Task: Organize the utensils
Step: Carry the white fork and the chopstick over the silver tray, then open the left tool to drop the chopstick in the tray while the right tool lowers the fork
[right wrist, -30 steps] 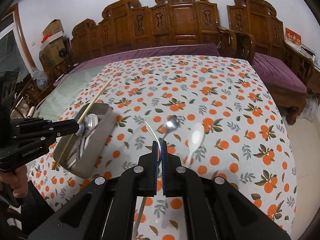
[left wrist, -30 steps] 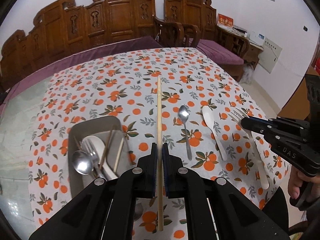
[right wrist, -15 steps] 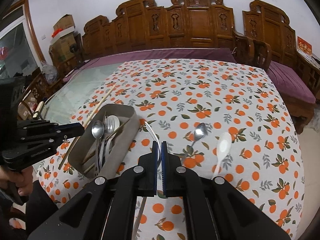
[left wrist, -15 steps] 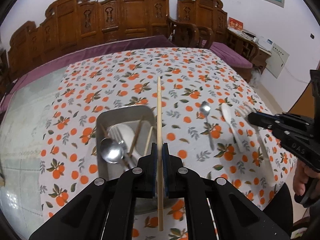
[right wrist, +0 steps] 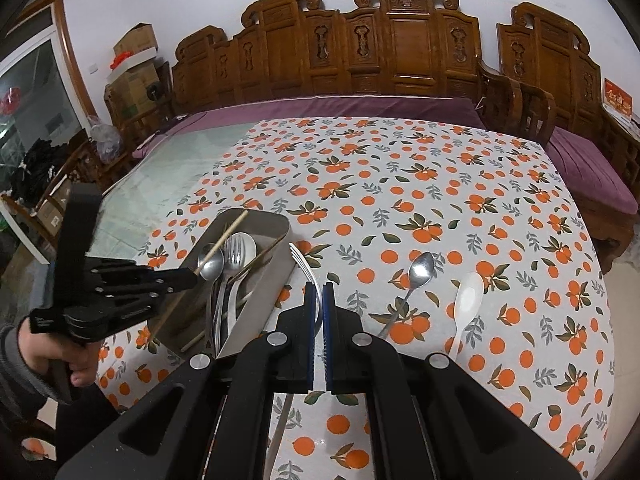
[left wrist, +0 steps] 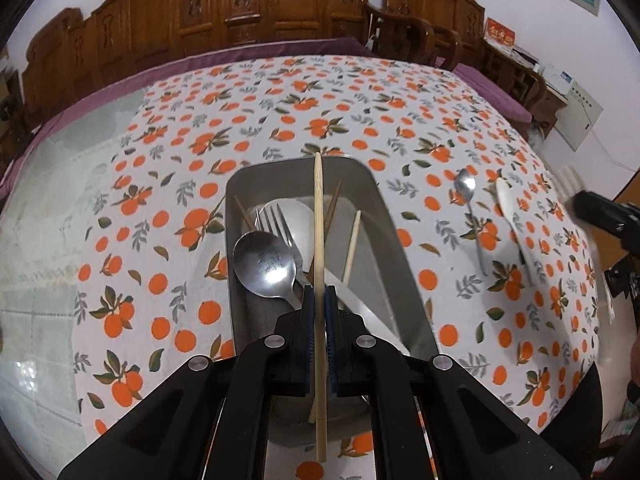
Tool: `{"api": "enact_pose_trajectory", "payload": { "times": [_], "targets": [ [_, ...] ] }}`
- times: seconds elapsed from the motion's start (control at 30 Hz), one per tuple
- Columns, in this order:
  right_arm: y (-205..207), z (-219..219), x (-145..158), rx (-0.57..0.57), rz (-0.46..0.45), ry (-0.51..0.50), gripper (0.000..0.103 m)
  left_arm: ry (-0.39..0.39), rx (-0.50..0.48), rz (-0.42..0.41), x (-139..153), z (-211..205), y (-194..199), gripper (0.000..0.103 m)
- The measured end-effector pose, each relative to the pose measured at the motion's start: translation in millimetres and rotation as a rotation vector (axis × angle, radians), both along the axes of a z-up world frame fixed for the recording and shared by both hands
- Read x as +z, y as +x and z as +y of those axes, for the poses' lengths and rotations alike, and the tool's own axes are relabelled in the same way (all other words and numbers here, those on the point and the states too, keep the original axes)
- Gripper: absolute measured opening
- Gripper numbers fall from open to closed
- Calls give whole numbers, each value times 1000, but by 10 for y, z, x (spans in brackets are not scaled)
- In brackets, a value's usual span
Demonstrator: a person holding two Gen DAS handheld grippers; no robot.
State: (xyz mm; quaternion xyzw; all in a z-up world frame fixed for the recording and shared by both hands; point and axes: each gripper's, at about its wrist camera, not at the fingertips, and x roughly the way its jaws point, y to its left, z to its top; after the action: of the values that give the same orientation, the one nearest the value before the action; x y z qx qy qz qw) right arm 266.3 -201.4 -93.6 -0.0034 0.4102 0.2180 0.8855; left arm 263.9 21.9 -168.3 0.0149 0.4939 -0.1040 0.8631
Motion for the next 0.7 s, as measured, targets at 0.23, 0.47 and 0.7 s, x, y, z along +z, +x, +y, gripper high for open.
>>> {"api": "enact_pose_trajectory", "payload": {
  "times": [0.23,0.47,0.7],
  "targets": [
    [43,55,16,7,1,0,4,-9,18,31,-167,4,98,5],
    [96,145,3,21,6,0,4,-21,35,35,-206,27,151,5],
    [142,271,-21,40,15,7,4,-30,48,14,-133,109,153,12]
  ]
}}
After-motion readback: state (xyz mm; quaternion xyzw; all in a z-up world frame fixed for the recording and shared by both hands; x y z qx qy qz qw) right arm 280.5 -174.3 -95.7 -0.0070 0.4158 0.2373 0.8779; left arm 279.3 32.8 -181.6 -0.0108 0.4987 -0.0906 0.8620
